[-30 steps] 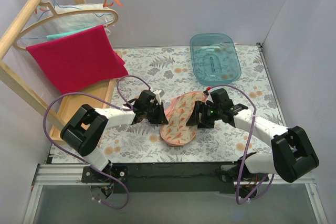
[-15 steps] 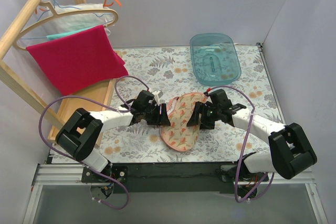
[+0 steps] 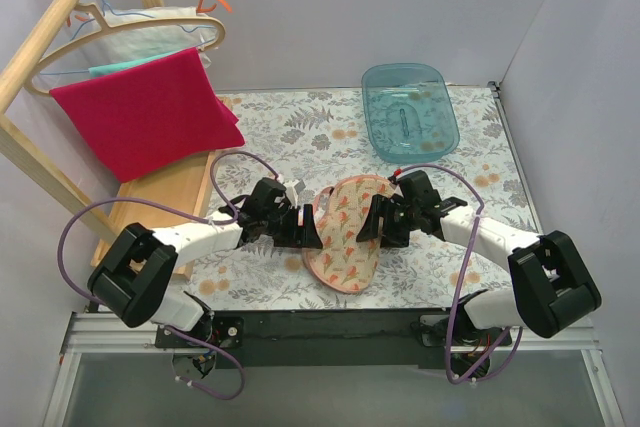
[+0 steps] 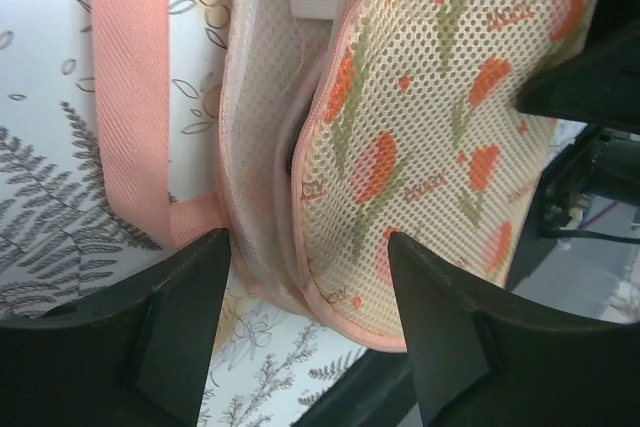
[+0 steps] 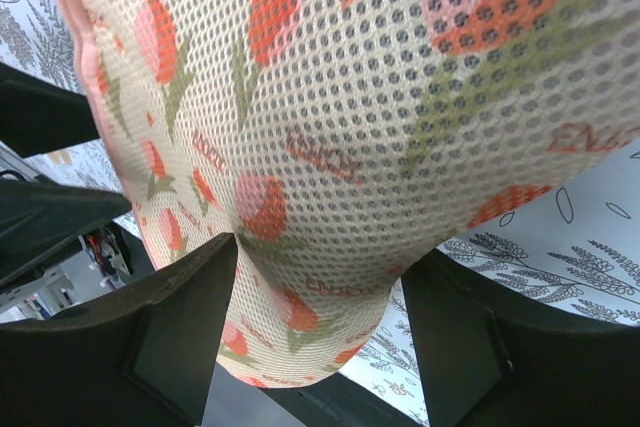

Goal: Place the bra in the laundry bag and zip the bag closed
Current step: Adjust the laundry bag at the center of the board.

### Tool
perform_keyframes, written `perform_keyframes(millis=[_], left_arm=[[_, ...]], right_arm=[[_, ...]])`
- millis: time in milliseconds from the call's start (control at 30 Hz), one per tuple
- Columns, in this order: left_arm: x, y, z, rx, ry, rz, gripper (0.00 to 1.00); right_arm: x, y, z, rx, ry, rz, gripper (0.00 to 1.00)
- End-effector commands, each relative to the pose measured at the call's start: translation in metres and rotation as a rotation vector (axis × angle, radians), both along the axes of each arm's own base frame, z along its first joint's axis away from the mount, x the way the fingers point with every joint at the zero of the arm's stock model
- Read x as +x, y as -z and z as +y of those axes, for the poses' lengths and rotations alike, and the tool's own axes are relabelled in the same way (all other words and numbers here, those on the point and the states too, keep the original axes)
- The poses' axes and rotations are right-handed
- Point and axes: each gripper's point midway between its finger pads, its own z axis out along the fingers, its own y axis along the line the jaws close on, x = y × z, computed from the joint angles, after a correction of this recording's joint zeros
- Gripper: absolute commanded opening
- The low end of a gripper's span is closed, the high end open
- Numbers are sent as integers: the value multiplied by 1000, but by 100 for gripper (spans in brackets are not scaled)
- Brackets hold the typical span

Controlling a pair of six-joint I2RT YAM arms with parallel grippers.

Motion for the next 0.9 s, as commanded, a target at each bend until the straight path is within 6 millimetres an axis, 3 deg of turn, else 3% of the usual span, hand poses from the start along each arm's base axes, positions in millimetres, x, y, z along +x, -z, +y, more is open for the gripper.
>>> perform_keyframes(millis=[0,333,500,867], left_arm=[[-16,-18,-6,-84,58,19,65],[-28,-7,-8,-106,68,87,66],[-24,-15,-13,-141,61,78,66],[-21,-12,-17,-145,-9,84,57]], right_arm=[[11,-8,5,13,7,-25,74],[10,-9,7,21,-2,-21,74],[11,-10,7,22,-2,-23,74],[12,-10,8,23,-3,-22,73]])
